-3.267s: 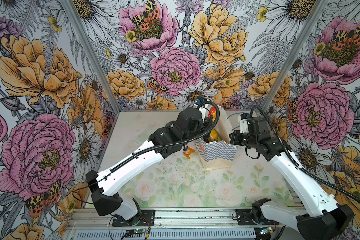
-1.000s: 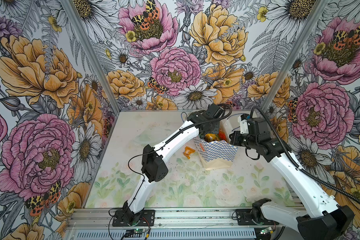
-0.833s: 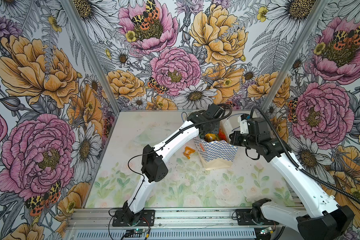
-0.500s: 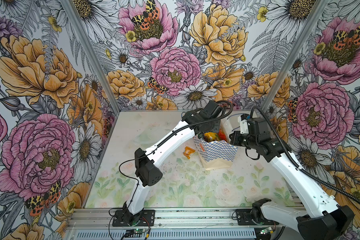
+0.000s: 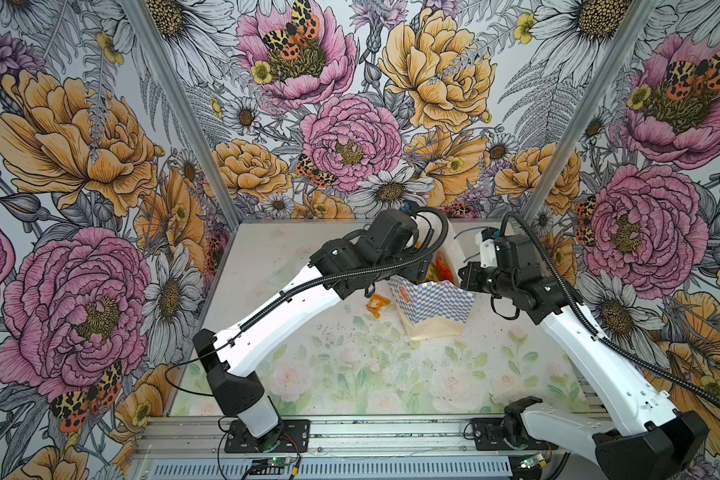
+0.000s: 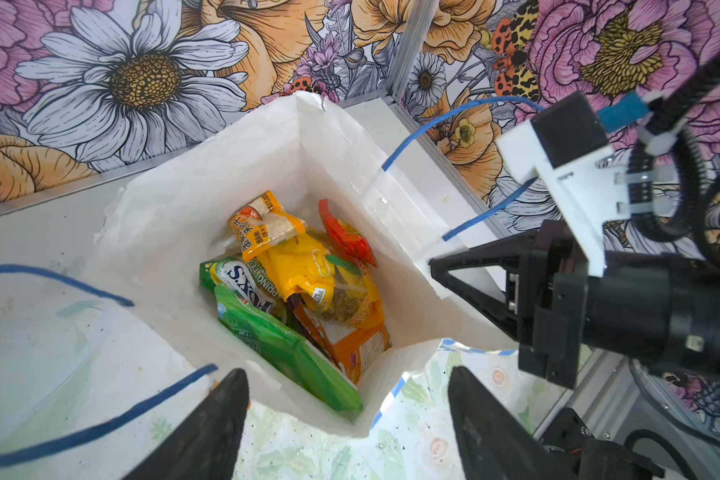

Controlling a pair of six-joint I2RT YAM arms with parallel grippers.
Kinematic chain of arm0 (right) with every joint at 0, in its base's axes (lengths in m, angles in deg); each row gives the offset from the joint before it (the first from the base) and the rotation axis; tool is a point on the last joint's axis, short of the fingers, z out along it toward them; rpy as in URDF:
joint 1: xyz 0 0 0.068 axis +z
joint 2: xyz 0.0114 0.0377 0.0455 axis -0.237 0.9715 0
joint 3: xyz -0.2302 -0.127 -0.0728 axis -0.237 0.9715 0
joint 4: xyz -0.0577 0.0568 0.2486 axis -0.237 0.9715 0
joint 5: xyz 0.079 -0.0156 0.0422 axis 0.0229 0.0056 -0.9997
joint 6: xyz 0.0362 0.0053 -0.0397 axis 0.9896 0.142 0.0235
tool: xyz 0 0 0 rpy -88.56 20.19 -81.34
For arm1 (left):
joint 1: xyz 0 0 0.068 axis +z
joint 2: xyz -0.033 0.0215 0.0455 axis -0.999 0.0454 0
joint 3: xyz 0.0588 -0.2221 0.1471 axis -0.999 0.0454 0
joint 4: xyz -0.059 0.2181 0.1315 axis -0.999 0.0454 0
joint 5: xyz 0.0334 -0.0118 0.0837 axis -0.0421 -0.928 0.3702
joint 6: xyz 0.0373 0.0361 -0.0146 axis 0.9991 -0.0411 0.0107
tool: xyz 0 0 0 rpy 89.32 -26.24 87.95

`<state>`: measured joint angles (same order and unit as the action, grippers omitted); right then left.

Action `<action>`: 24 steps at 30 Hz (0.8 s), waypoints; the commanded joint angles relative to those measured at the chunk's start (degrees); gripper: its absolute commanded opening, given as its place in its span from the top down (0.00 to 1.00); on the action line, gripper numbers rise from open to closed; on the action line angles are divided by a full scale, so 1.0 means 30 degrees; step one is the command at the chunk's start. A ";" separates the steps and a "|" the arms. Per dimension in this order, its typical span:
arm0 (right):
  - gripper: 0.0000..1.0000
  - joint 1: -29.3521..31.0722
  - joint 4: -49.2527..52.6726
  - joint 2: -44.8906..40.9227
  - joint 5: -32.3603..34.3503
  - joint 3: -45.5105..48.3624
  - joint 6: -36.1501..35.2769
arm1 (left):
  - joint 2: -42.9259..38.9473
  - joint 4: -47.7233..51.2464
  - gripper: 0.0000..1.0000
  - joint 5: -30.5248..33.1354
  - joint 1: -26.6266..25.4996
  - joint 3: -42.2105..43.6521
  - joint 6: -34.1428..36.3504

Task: Place the snacks into the paper bag
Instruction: 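Withdraw the left gripper from the bag down to the small orange candy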

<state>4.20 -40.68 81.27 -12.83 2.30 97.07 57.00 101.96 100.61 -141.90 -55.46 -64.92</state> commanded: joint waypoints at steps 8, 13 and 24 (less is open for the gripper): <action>1.00 -0.0125 -0.0754 -0.0483 -0.0031 -0.0101 -0.0146 | -0.8940 -0.8523 0.16 0.0863 0.2323 1.2073 0.0381; 1.00 -0.0112 -0.0757 -0.0292 0.0002 -0.0116 -0.0168 | -1.1743 -0.9369 0.11 0.0376 0.4146 1.6298 -0.0881; 1.00 -0.0115 -0.0754 -0.0246 0.0137 -0.0438 -0.0078 | -1.0577 -1.1369 0.06 0.0377 0.5004 2.0648 -0.1593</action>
<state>3.94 -40.68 81.27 -12.76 2.30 97.05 23.86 72.34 102.34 -127.54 5.72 -68.63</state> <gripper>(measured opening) 0.046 0.934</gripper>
